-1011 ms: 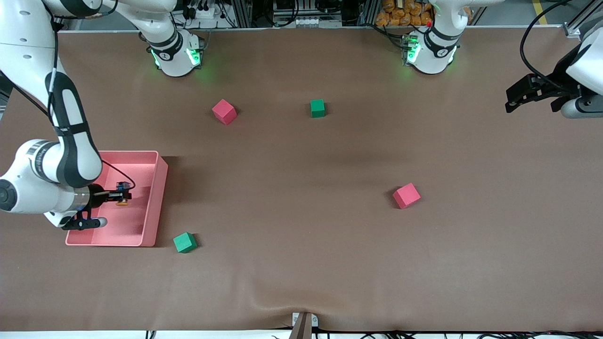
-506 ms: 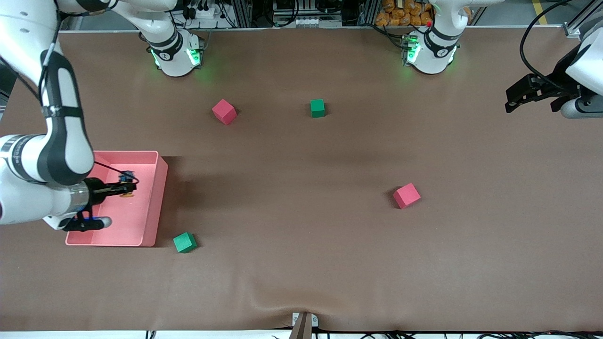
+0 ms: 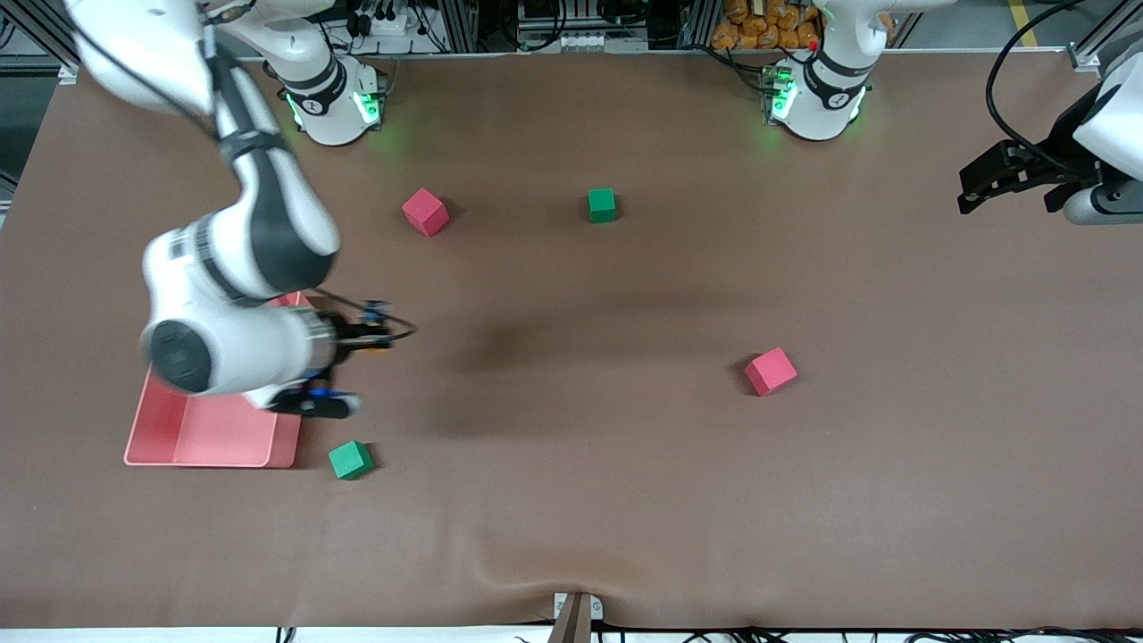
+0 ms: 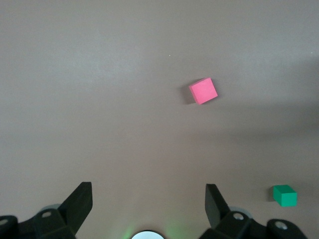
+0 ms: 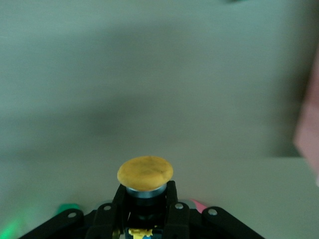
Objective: Place and upright button with both arms
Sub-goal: 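Lift the button out of the tray and carry it to mid-table, then hold the button with the right gripper while the left gripper approaches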
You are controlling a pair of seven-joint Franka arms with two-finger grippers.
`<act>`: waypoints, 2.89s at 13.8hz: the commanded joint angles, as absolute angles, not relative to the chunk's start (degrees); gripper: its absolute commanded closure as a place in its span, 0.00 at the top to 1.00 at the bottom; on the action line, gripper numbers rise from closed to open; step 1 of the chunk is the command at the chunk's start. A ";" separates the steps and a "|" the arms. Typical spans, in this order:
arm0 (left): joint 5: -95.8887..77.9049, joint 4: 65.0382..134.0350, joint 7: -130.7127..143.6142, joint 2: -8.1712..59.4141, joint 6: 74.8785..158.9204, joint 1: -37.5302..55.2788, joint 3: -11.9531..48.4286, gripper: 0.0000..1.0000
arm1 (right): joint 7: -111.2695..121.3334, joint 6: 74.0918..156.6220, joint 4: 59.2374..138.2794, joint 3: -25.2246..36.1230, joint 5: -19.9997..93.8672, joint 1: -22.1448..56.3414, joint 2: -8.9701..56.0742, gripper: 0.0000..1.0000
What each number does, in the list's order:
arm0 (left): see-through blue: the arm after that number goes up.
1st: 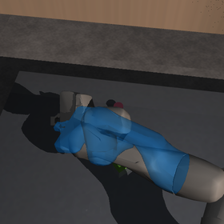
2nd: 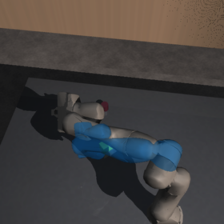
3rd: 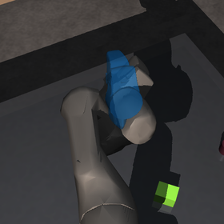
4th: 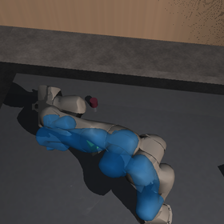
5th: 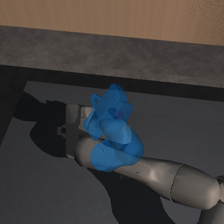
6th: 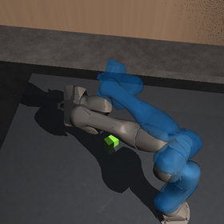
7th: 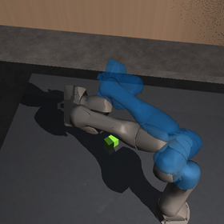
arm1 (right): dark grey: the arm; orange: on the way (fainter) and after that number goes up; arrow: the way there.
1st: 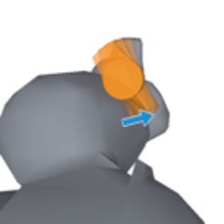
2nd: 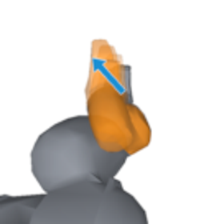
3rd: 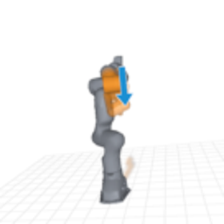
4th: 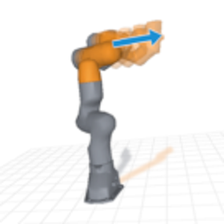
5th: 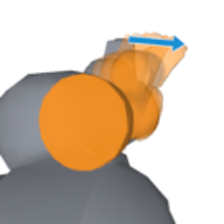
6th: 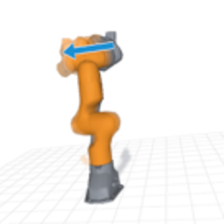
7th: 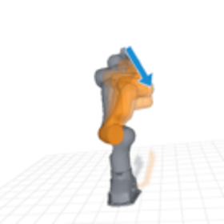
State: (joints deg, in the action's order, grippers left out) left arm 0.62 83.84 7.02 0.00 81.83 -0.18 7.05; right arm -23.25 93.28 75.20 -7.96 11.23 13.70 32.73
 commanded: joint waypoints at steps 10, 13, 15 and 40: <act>1.32 83.32 6.06 -0.18 80.86 -0.70 7.29 1.00 | -39.54 120.32 64.44 -7.56 11.60 36.02 50.69 0.00; 1.23 83.76 6.06 -0.09 80.86 -0.70 7.29 1.00 | -41.82 124.69 62.40 -5.72 11.16 40.58 55.10 0.00; 0.79 84.63 6.24 0.35 80.86 -0.70 7.29 1.00 | -43.77 127.43 62.05 -2.56 11.25 44.72 57.21 0.00; -8.88 82.63 11.34 24.77 80.68 8.69 7.38 1.00 | -43.77 114.55 60.73 -1.31 6.68 42.03 51.69 1.00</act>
